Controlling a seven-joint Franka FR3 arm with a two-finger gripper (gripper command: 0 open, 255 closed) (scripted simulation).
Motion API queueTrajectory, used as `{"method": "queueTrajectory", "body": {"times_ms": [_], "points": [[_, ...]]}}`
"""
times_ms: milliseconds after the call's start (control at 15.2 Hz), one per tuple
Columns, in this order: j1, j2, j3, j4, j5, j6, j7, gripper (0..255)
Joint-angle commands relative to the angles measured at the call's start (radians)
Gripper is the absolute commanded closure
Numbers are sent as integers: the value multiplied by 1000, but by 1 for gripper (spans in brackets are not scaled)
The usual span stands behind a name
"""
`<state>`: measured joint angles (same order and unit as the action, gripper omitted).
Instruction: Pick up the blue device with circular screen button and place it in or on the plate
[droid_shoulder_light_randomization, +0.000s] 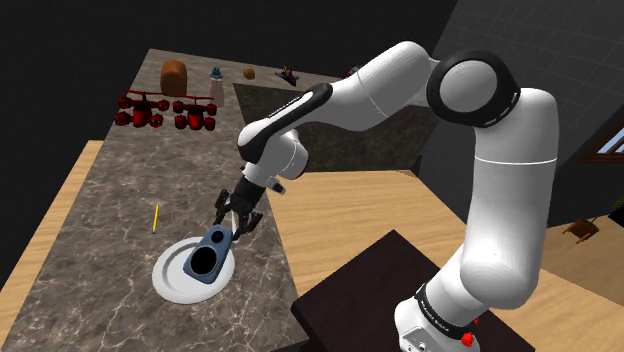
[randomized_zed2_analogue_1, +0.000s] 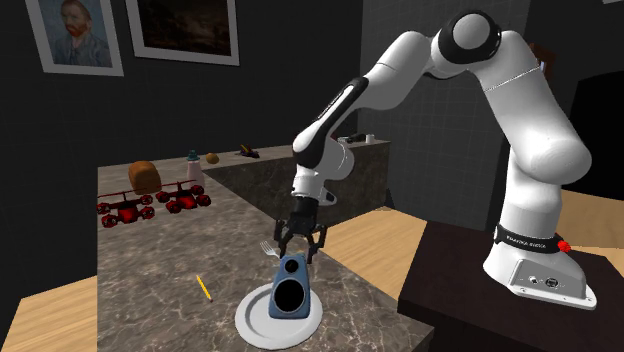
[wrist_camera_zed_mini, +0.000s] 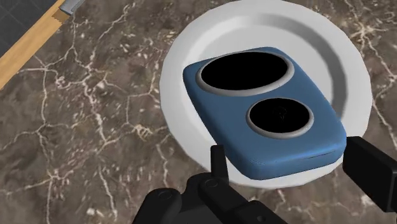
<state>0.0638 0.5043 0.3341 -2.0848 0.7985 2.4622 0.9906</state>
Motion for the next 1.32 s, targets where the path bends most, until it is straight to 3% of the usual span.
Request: {"method": "queueTrajectory", "body": {"times_ms": [0,792,1254], "points": [[43,44,0,73,-25,4,62,255],[47,199,5,123,0,91,-20,255],[47,199,5,123,0,91,-20,255]]}}
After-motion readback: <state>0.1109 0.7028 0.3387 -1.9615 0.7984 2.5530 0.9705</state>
